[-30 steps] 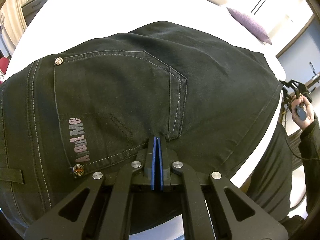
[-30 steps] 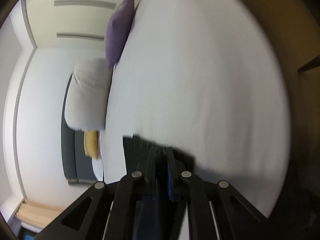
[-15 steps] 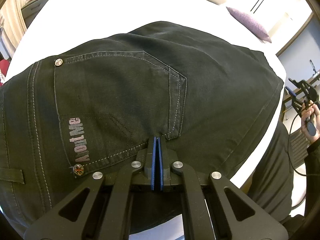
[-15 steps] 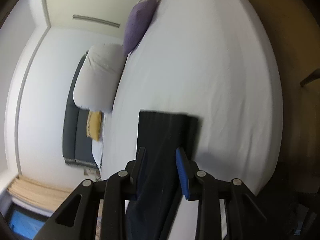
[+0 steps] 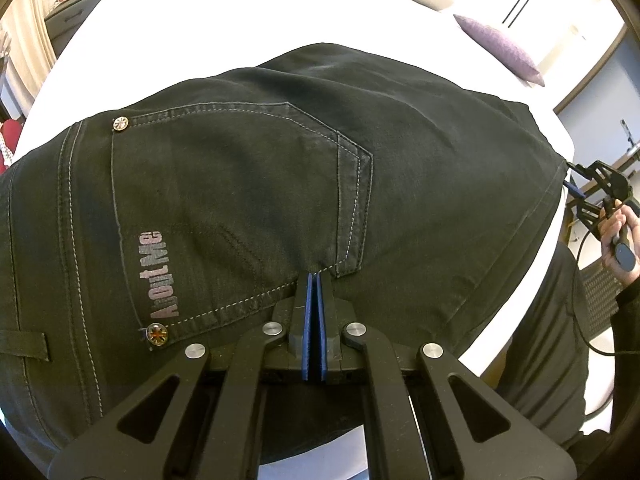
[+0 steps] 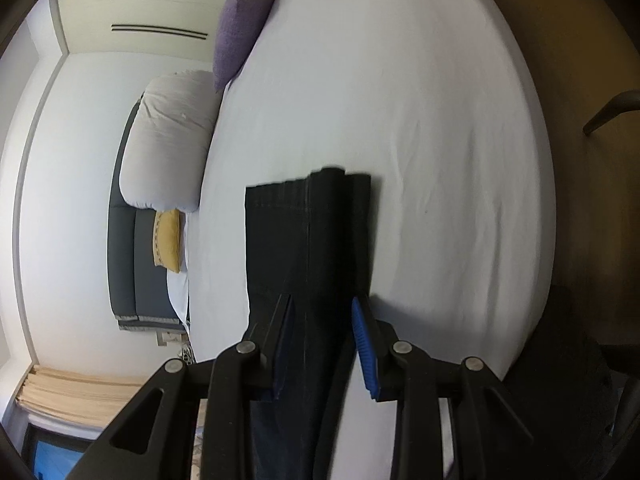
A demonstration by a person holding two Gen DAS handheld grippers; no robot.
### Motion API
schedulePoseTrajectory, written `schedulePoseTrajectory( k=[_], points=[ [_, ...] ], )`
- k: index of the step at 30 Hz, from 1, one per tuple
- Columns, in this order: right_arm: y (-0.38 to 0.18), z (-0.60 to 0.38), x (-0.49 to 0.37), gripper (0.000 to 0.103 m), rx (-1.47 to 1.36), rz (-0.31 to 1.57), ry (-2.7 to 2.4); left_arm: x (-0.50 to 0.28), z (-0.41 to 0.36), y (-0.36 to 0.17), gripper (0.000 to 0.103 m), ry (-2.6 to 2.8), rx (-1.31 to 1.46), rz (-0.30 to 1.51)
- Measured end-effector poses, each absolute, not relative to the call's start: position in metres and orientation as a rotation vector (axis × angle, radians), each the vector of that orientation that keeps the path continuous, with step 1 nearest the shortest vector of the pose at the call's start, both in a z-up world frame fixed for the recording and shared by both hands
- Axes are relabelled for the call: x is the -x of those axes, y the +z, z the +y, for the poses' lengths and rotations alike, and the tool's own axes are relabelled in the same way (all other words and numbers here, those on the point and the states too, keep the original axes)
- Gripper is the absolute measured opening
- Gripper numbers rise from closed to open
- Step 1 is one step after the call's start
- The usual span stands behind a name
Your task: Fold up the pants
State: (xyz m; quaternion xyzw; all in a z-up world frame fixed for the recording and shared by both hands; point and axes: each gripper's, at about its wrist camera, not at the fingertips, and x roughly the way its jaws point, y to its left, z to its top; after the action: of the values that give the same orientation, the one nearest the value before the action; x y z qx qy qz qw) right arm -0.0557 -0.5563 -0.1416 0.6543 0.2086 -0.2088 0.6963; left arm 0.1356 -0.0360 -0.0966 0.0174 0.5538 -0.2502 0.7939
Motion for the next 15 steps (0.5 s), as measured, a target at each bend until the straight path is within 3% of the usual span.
schedulePoseTrajectory(
  k=[9, 10, 12, 15],
  points=[
    [-0.145, -0.546, 0.034, 0.034, -1.462, 0.495, -0.387, -0.135, -0.036, -0.096, 0.002, -0.537, -0.040, 1.189],
    [-0.146, -0.545, 0.031, 0.031, -1.457, 0.500, -0.386, -0.135, -0.036, -0.096, 0.002, -0.537, -0.040, 1.189],
    [-0.150, -0.545, 0.032, 0.007, -1.465, 0.500, -0.398, -0.135, -0.036, -0.096, 0.002, -0.537, -0.042, 1.188],
    [-0.158, -0.548, 0.041, 0.004, -1.514, 0.469, -0.417, -0.135, -0.037, -0.096, 0.002, -0.538, -0.047, 1.191]
  ],
)
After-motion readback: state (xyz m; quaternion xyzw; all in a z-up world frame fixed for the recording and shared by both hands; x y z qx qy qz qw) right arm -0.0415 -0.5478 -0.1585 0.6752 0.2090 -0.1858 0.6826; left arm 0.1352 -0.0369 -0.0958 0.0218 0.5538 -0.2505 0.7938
